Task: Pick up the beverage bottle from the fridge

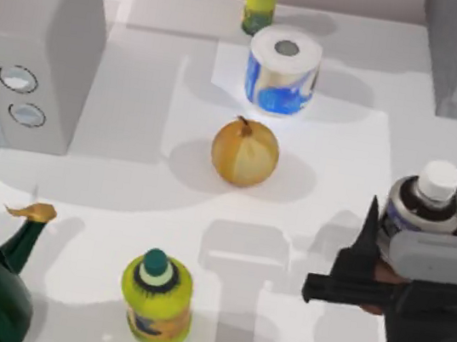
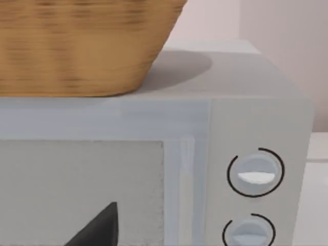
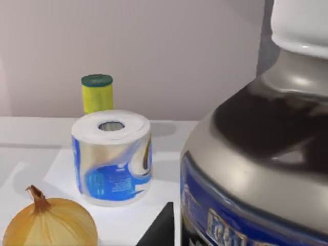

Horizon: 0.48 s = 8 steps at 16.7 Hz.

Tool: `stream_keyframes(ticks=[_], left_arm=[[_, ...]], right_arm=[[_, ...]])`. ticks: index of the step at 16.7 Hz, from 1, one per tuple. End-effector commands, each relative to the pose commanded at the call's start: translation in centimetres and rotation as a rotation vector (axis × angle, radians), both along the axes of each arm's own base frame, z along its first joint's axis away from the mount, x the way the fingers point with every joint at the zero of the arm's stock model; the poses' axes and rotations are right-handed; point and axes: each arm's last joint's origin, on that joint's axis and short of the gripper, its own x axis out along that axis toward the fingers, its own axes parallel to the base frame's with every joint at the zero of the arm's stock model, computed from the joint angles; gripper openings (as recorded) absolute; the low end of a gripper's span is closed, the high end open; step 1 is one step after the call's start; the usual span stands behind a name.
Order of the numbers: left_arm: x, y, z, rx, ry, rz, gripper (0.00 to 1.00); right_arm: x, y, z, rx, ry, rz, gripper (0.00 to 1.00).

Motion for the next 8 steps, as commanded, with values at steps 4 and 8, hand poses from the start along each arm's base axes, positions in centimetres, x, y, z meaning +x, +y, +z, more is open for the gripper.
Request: stream_keyframes(ticks=[4, 8], left_arm=[[0.0, 0.0, 0.0, 0.0, 0.0, 0.0, 1.0], [0.0, 0.0, 0.0, 0.0, 0.0, 0.0, 1.0]], right_arm=[[-3.7, 4.3, -1.8, -0.017, -0.028, -0.01, 0.0], [-6.1, 6.1, -2.7, -0.008, -0.048, -0.017, 0.0]])
